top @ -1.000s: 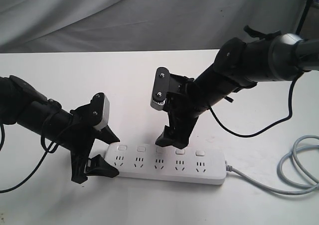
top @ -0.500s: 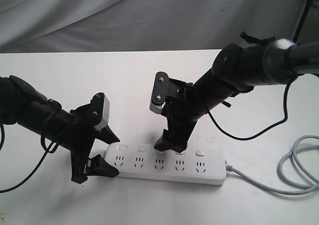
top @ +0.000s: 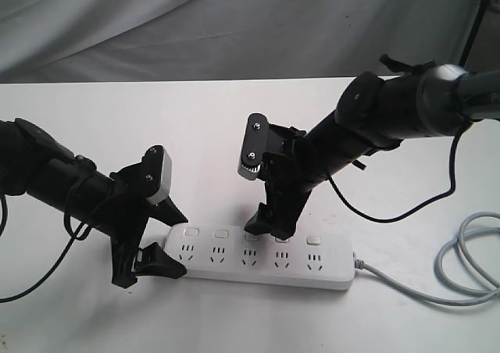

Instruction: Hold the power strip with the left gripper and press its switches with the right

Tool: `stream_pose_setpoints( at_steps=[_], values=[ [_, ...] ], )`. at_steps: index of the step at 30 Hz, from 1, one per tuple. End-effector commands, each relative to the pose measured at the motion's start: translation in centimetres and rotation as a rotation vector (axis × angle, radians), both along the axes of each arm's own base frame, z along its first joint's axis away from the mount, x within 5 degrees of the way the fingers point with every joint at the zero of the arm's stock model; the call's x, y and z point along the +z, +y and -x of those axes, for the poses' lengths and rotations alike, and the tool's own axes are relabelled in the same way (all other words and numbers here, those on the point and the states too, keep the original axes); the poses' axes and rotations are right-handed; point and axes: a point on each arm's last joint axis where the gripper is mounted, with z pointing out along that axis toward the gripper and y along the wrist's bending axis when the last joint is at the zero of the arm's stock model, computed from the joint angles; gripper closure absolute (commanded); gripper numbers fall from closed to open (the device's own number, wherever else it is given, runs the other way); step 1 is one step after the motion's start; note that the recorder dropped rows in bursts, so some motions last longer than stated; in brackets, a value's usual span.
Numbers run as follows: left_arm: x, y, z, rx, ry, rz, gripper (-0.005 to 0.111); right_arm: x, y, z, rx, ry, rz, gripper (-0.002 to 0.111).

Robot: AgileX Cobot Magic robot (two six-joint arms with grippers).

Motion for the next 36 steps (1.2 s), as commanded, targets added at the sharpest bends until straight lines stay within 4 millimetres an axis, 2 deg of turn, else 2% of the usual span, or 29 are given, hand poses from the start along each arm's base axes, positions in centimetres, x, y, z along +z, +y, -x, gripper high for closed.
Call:
stream_pose_setpoints(
  at_steps=[1,9,18,21,29,31,36],
  values=[
    [0.2,-0.3,-0.1,0.0,-0.011,0.003,0.107,-0.7,-0.3,0.2,0.02,-0.006,0.033,0.024],
    [0.2,-0.3,-0.1,-0.001,-0.01,0.005,0.107,-2.7,-0.3,0.4,0.046,0.05,0.053,0.024],
    [0.2,-0.3,-0.1,-0.001,-0.01,0.005,0.107,-2.6,-0.3,0.4,0.044,0.049,0.05,0.024],
    [0.2,-0.3,-0.1,-0.001,-0.01,0.005,0.107,-1.8,-0.3,0.4,0.04,0.032,0.04,0.024],
    [0.2,-0.3,-0.1,-0.001,-0.01,0.005,0.107,3.0,-0.1,0.8,0.014,-0.04,-0.033,0.024],
    [0.2,-0.3,-0.1,-0.001,-0.01,0.005,0.107,3.6,-0.1,0.9,0.014,-0.05,-0.038,0.024],
    [0.2,-0.3,-0.1,-0.001,-0.01,0.005,0.107,3.7,-0.3,1.0,0.012,-0.04,-0.026,0.024]
  ],
)
